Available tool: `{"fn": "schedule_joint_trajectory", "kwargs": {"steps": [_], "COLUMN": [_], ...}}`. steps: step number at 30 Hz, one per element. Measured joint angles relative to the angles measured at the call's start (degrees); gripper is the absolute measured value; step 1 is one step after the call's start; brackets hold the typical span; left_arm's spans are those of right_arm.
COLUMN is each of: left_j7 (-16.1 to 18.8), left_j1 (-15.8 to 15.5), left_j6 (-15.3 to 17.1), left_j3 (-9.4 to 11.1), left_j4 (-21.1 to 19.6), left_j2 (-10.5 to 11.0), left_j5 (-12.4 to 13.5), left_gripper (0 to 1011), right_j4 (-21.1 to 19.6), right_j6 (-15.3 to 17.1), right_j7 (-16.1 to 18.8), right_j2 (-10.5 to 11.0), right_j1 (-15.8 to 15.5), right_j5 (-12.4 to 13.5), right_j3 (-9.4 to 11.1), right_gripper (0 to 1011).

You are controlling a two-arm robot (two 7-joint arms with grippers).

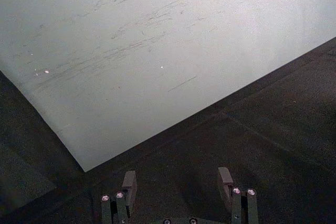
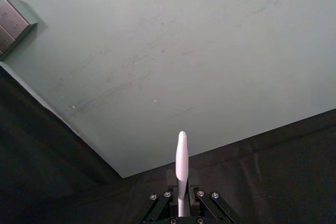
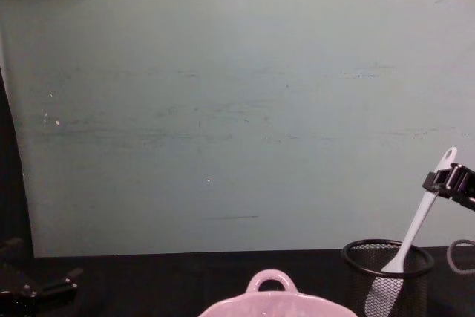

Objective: Use the one hand to pick up the spoon and stir the clear water in the bowl.

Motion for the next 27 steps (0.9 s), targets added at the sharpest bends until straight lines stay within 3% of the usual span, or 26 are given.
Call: {"fn": "schedule_joint_trajectory", "kwargs": {"steps": [27], "left_j7": [0.00], "left_j1": [0.00], "left_j6": [0.00], "left_j3": [0.00], "left_j4": [0.00], "left_j2": [0.00], "left_j5": [0.00], "left_gripper": [1011], "right_j4": [1.98], "right_j6": [-1.18], "right_j7": [0.69], "right_j2": [-0.42], "right_j1": [0.44], "right_j5": [-1.86], "right_j3": [-1.15], "right_gripper": [109]}}
